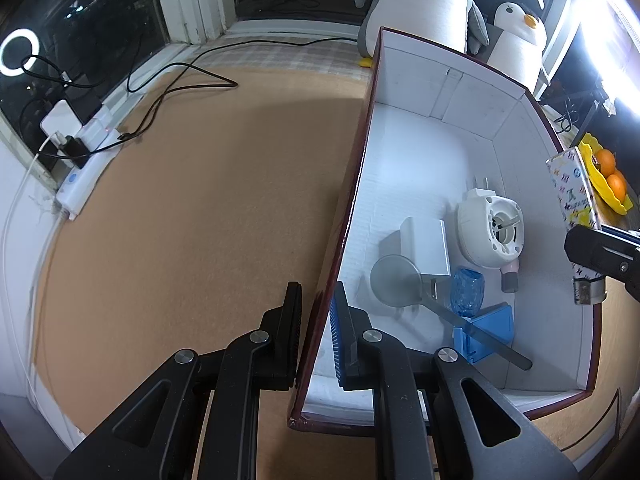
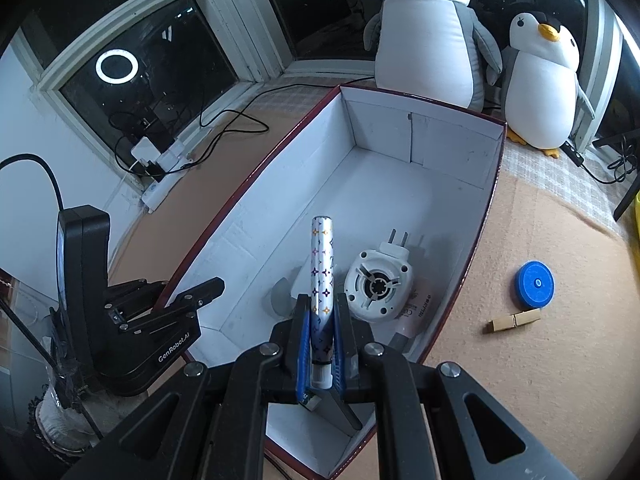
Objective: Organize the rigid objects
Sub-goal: 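Carry the patterned tube into the box and release it with the right gripper, then move the right gripper back to the wooden clothespin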
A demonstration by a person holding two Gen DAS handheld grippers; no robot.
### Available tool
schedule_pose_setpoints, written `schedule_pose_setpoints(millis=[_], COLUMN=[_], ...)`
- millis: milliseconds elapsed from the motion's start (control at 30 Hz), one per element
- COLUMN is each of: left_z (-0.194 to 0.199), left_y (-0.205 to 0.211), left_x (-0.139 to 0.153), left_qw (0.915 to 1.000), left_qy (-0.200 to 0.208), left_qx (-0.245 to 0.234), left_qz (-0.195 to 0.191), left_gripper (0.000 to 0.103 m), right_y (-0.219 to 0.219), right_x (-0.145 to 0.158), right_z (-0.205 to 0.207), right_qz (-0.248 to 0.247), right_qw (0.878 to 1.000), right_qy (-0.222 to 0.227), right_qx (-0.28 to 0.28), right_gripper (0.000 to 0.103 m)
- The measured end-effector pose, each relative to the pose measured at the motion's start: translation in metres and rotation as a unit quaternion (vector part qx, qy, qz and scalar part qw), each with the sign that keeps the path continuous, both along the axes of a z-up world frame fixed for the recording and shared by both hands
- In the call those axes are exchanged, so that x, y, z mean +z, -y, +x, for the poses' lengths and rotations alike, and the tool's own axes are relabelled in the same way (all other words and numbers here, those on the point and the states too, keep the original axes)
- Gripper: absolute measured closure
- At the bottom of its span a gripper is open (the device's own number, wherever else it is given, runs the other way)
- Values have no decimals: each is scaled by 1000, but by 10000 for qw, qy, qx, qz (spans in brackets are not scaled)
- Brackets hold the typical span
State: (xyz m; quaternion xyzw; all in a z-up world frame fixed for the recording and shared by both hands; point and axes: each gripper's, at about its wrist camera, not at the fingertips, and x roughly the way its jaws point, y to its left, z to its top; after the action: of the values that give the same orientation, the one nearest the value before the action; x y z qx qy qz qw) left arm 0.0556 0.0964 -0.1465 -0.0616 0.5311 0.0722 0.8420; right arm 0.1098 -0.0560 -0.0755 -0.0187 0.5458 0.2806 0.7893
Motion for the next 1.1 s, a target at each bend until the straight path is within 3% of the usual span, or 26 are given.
schedule_pose_setpoints(millis=[133, 267, 633, 1100], left_z=[0, -1, -1, 2], left_y=[0, -1, 0, 1], left_x=[0, 0, 0, -1], left_qw=[10000, 10000, 10000, 9999], left_qy=[2, 2, -5, -31], left_qx=[5, 2, -11, -137], left_qz=[-5, -7, -7, 7], left_gripper=[91, 91, 91, 91], right_y=[-2, -2, 2, 31], right_x=[1, 3, 6, 13], right_z=[-1, -1, -1, 6], right_qz=[-10, -4, 0, 9], right_qw=[10000, 10000, 9999, 9987], right_qy=[36, 68, 115, 183], right_qx=[26, 32, -17, -483], right_gripper=[93, 79, 69, 53])
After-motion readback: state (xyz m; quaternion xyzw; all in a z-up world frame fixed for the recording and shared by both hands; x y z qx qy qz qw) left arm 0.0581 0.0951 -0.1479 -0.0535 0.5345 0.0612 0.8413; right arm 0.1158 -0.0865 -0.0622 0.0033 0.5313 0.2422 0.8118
